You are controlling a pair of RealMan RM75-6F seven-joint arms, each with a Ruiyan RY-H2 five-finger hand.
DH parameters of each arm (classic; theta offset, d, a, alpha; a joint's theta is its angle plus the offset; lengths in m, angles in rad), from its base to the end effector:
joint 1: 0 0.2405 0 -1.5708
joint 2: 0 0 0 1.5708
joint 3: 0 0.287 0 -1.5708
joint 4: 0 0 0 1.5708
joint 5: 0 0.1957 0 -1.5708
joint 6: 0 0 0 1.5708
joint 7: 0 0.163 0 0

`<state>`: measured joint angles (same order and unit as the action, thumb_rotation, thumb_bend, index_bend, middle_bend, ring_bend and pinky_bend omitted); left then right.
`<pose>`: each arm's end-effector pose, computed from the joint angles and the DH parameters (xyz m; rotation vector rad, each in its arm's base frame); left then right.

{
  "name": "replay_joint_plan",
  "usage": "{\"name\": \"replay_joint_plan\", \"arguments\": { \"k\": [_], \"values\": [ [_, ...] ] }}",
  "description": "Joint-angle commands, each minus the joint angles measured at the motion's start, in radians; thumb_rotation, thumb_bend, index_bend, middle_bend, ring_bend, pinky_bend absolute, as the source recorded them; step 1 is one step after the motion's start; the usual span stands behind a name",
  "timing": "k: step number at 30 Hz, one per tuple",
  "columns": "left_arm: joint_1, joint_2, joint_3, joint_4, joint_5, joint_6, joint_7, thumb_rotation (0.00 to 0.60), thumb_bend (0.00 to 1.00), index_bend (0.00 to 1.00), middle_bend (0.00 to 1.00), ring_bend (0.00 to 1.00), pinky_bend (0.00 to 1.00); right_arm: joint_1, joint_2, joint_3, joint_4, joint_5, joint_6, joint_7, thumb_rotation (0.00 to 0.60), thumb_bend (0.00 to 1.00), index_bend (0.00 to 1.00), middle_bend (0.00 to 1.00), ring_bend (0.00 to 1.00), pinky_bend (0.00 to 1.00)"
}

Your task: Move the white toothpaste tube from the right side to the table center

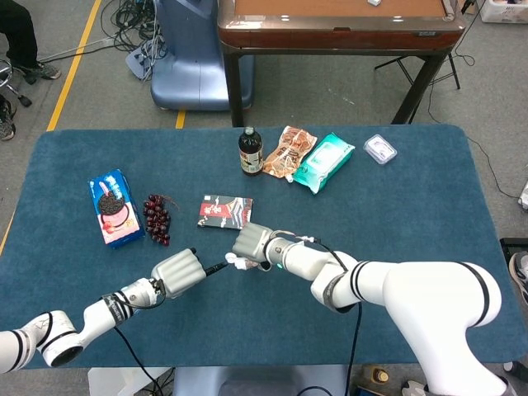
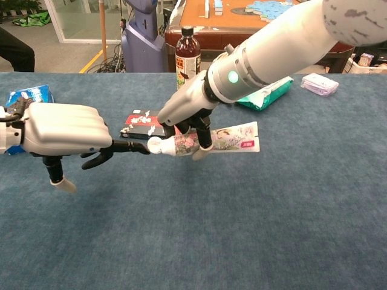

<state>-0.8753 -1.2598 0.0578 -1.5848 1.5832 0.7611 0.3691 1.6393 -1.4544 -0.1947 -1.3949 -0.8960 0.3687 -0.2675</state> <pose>-0.1620 0.3409 0.0222 -2.4690 -0.2546 -0.5962 0.0089 -0.4211 -0.0511 2.6243 -0.3523 0.2865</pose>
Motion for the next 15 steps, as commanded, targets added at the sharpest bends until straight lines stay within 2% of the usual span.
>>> {"name": "replay_joint_plan", "arguments": {
  "k": [1,6,10,14,15],
  "values": [
    [0.013,0.022,0.004,-0.026,0.002,0.018,0.012,0.6,0.11,0.0,0.6,0.54,0.41,-0.009,0.0,0.0,0.009,0.004,0.004,0.001,0.6,1.0,1.0,0.87,0.89,0.39],
    [0.034,0.056,0.009,-0.063,-0.003,0.042,0.032,0.6,0.11,0.0,0.6,0.53,0.41,-0.028,0.002,-0.004,0.019,0.007,0.01,-0.003,0.6,1.0,1.0,0.87,0.88,0.39],
    [0.056,0.081,0.014,-0.085,-0.011,0.064,0.05,0.6,0.11,0.0,0.59,0.53,0.41,-0.042,0.011,-0.036,0.017,0.011,0.0,-0.019,0.6,1.0,1.0,0.87,0.87,0.39],
    [0.074,0.096,0.015,-0.093,-0.03,0.074,0.055,0.6,0.11,0.0,0.59,0.52,0.41,-0.063,0.011,-0.071,0.018,0.024,0.012,-0.037,0.6,1.0,1.0,0.85,0.81,0.39],
    [0.078,0.097,0.015,-0.092,-0.035,0.076,0.055,0.6,0.11,0.0,0.59,0.52,0.41,-0.068,0.011,-0.077,0.017,0.026,0.015,-0.04,0.6,0.96,1.0,0.83,0.78,0.39]
  ]
}}
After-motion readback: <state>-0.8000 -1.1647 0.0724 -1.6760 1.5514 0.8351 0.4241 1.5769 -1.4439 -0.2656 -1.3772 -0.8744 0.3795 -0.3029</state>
